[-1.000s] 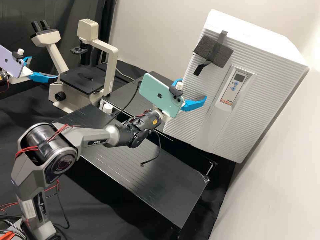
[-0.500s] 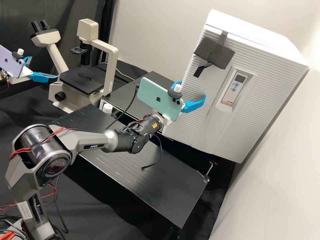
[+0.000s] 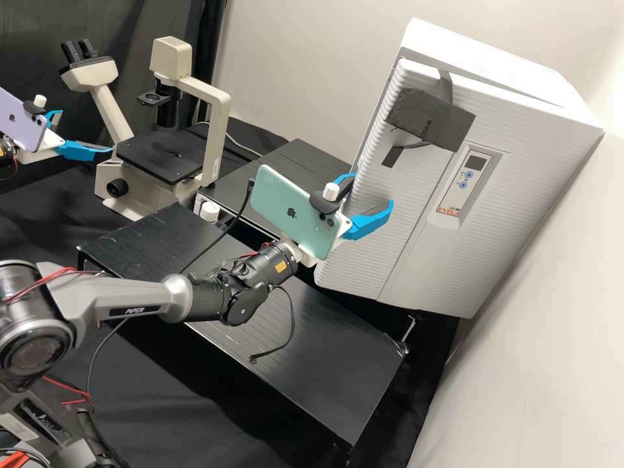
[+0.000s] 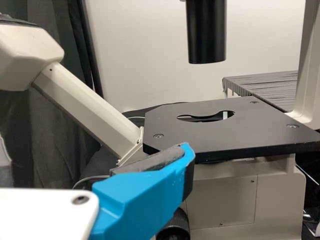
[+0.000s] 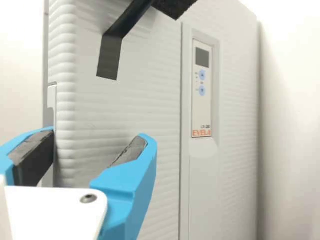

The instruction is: Open the incubator door.

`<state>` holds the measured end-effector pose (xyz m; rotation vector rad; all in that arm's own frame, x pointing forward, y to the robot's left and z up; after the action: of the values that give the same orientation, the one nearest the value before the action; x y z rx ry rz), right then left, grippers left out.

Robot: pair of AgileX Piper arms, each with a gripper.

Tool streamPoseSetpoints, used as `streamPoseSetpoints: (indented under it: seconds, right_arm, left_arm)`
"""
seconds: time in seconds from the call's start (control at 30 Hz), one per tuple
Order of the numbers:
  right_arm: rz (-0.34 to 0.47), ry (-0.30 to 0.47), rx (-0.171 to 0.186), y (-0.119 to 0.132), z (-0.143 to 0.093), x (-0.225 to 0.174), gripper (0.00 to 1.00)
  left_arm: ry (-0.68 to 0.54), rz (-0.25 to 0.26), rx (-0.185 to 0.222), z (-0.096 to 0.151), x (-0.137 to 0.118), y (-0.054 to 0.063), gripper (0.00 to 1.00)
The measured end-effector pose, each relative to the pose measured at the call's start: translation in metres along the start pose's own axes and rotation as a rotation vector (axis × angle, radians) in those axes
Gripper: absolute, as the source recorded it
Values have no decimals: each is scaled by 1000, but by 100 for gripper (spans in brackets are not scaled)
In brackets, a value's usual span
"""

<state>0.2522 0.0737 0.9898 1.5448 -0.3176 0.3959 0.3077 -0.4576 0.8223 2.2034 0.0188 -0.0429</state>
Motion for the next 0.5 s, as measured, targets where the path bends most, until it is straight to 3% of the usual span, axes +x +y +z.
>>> streamPoseSetpoints:
  seconds: [0.27, 0.5]
  right_arm:
    - [93, -83, -79, 13, -1, -24, 100]
    - [189, -158, -89, 27, -3, -42, 100]
  left_arm:
    - [0, 0, 0, 0, 0, 0, 100]
    - [0, 0, 0, 0, 0, 0, 100]
